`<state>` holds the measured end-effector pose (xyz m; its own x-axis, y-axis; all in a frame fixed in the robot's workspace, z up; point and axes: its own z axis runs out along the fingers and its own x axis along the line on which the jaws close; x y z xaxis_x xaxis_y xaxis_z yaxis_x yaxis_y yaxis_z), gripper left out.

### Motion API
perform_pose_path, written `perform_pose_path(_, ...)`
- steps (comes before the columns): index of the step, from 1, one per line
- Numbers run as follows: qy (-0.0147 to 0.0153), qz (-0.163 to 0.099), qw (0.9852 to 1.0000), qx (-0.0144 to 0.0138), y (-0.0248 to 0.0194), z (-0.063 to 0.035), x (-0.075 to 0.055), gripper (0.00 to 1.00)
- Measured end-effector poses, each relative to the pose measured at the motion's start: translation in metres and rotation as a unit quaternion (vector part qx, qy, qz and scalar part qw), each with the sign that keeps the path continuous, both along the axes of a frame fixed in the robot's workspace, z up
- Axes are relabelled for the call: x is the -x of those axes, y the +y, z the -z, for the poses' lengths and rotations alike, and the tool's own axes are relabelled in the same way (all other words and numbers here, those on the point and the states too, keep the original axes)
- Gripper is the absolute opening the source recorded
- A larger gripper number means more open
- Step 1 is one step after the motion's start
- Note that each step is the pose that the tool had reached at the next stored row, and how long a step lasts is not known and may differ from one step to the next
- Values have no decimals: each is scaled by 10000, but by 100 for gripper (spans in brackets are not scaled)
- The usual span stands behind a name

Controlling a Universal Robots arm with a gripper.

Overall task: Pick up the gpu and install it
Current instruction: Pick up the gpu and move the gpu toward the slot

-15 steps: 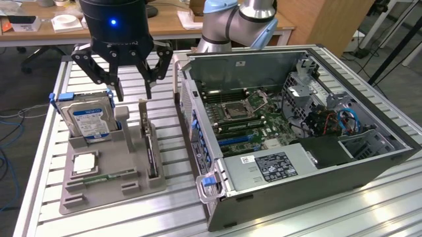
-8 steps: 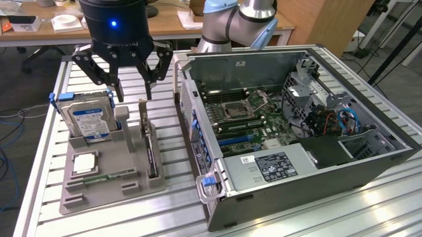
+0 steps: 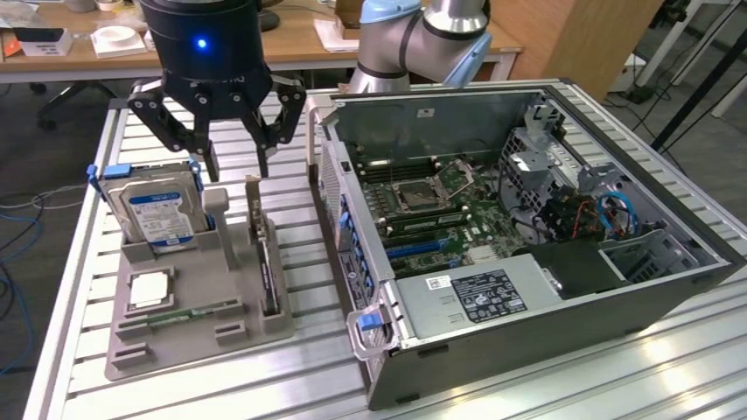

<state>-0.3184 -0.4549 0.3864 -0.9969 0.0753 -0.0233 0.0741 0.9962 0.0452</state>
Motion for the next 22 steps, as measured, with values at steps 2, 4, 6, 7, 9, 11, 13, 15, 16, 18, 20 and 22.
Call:
perform_pose_path(2,0,0,10000,0,0,7,0,53)
perform_pose_path(4,0,1,10000,0,0,16,0,53)
perform_pose_path(6,0,1,10000,0,0,27,-1,53)
perform_pose_path(7,0,1,10000,0,0,34,-1,53)
perform_pose_path(9,0,0,10000,0,0,49,-1,53)
perform_pose_path(11,0,0,10000,0,0,65,-1,53)
perform_pose_path(13,0,0,10000,0,0,80,-2,53)
perform_pose_path(15,0,0,10000,0,0,95,-3,53)
perform_pose_path(16,0,0,10000,0,0,101,-4,53)
perform_pose_path(18,0,0,10000,0,0,114,-10,53)
perform_pose_path(20,0,-1,10000,0,0,125,-22,53)
perform_pose_path(22,-1,0,10000,0,0,134,-34,53)
